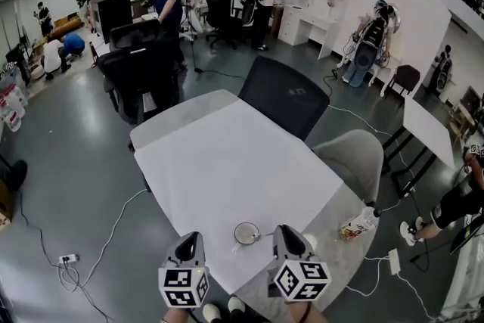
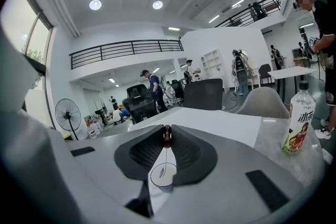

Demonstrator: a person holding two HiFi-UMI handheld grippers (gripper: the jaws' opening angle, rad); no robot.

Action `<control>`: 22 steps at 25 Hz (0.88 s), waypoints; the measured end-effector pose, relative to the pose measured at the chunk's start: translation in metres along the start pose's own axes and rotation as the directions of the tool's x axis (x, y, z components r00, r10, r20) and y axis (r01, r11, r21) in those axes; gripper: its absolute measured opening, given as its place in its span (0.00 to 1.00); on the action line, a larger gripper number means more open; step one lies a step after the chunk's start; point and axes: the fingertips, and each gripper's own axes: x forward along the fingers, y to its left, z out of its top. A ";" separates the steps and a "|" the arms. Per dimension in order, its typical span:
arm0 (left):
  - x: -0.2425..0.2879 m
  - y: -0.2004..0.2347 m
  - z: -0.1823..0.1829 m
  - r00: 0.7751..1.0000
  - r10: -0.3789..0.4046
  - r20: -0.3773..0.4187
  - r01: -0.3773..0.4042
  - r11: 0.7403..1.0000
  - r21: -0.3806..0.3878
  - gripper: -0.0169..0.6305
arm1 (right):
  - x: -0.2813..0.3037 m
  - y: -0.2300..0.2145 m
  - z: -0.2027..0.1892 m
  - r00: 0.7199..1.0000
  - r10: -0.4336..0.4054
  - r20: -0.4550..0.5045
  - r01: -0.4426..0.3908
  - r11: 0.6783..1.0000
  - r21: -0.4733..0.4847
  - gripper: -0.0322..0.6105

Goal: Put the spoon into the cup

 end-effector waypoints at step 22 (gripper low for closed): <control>0.038 0.014 -0.053 0.994 0.056 -0.098 -0.062 0.996 -0.058 0.05 | 0.046 -0.008 -0.057 0.990 0.040 -0.137 -0.040 0.999 0.004 0.15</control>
